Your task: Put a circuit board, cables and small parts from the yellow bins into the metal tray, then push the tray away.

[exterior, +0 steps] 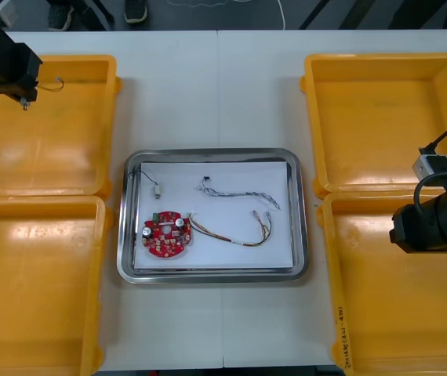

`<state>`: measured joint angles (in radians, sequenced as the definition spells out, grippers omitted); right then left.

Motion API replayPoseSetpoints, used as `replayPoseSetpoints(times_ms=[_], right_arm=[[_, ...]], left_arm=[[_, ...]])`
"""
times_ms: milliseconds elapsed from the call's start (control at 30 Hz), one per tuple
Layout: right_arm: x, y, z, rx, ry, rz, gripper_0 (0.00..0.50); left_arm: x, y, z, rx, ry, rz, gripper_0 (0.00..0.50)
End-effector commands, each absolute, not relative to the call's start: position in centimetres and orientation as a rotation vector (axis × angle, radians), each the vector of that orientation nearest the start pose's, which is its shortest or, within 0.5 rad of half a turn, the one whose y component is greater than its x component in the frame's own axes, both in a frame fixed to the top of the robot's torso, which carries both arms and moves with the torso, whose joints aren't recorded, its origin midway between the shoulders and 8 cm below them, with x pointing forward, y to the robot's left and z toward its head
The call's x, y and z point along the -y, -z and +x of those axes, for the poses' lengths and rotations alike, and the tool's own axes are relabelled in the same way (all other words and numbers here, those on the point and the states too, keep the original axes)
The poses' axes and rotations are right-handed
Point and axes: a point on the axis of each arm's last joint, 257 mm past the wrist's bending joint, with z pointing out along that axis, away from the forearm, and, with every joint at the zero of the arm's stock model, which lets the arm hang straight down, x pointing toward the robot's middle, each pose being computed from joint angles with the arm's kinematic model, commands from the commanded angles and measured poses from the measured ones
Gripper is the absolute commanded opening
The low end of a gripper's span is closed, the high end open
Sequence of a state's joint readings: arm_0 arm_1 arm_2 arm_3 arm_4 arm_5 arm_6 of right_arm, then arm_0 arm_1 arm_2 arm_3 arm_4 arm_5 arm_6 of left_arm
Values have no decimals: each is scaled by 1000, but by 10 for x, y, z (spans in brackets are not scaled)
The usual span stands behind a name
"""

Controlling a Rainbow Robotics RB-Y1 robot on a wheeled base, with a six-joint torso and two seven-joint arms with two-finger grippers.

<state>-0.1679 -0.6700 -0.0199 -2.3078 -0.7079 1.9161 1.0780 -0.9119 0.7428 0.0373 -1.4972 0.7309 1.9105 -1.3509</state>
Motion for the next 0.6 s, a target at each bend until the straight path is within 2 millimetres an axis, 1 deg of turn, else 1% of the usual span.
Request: replayPoseSetpoints(times_ms=[33, 200, 267, 300, 367, 400, 467, 500, 567, 600], right_arm=[[286, 209, 358, -2725, -33, 7, 459], [287, 209, 358, -2723, -30, 10, 460], [288, 209, 358, -2724, -28, 9, 461], [287, 209, 358, -2723, -29, 7, 461], [287, 209, 358, -2723, -29, 7, 460], [287, 209, 357, -2725, -31, 8, 460], [287, 209, 357, -2725, -31, 8, 460], [287, 209, 357, -2724, -31, 7, 461], [287, 209, 358, -2723, -29, 7, 461], [286, 209, 357, -2724, -33, 8, 460]], left_arm=[[-322, 36, 524, -2588, 66, -169, 0], [-295, 43, 521, -2595, 85, -200, 0], [-280, 48, 519, -2600, 106, -218, 0], [-276, 49, 518, -2600, 114, -225, 0], [-261, 52, 517, -2602, 142, -245, 0], [-257, 53, 516, -2602, 150, -250, 0], [-242, 55, 514, -2601, 173, -256, 0], [-238, 56, 514, -2600, 179, -262, 0], [-224, 59, 511, -2601, 196, -261, 0], [-220, 60, 511, -2602, 198, -259, 0]])
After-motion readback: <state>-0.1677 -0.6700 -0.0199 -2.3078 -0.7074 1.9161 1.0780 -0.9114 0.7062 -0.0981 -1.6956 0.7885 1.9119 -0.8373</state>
